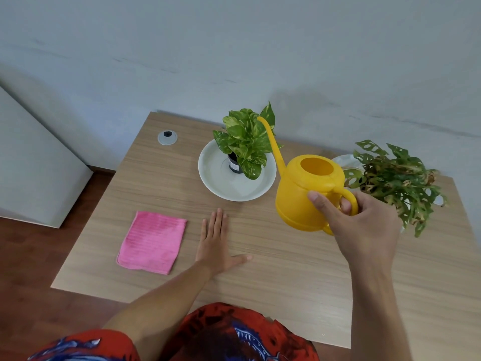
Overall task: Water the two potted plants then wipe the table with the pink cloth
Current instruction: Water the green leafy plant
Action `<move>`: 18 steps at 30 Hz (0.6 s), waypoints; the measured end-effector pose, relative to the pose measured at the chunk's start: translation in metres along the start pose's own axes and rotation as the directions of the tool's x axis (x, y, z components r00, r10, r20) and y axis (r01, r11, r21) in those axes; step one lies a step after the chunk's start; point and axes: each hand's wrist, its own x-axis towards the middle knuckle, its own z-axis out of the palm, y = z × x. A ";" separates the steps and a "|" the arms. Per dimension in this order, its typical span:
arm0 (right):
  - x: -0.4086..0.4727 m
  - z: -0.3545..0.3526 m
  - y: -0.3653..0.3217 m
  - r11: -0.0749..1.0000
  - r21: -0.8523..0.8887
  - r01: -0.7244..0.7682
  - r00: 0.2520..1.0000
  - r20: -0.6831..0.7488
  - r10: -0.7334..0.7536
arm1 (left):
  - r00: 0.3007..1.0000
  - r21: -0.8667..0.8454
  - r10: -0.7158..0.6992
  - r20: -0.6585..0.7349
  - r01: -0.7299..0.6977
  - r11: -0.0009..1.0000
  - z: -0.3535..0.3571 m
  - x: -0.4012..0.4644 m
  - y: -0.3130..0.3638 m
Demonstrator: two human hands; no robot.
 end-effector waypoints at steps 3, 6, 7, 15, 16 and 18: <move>0.000 0.000 0.003 1.000 -0.008 -0.008 1.000 -0.007 0.008 | 1.000 -0.003 0.004 -0.004 -0.004 1.000 0.001 0.000 0.000; 0.002 -0.001 0.004 1.000 -0.007 -0.013 1.000 -0.014 0.013 | 1.000 0.000 0.005 -0.004 -0.005 1.000 0.002 0.000 0.000; 0.003 -0.001 0.003 1.000 -0.002 -0.016 1.000 -0.015 0.016 | 1.000 0.012 0.002 -0.001 -0.002 1.000 0.001 0.000 0.000; 0.016 -0.002 -0.002 1.000 0.007 -0.001 0.999 -0.054 0.001 | 1.000 0.017 -0.006 0.012 0.006 1.000 0.001 0.000 0.000; 0.017 -0.002 -0.003 1.000 0.011 0.000 0.998 -0.058 0.000 | 1.000 0.014 -0.005 0.010 0.005 1.000 0.001 0.000 0.000; 0.020 -0.002 -0.005 1.000 0.020 0.004 0.998 -0.068 -0.002 | 1.000 0.004 -0.002 0.004 0.002 1.000 0.001 0.000 0.000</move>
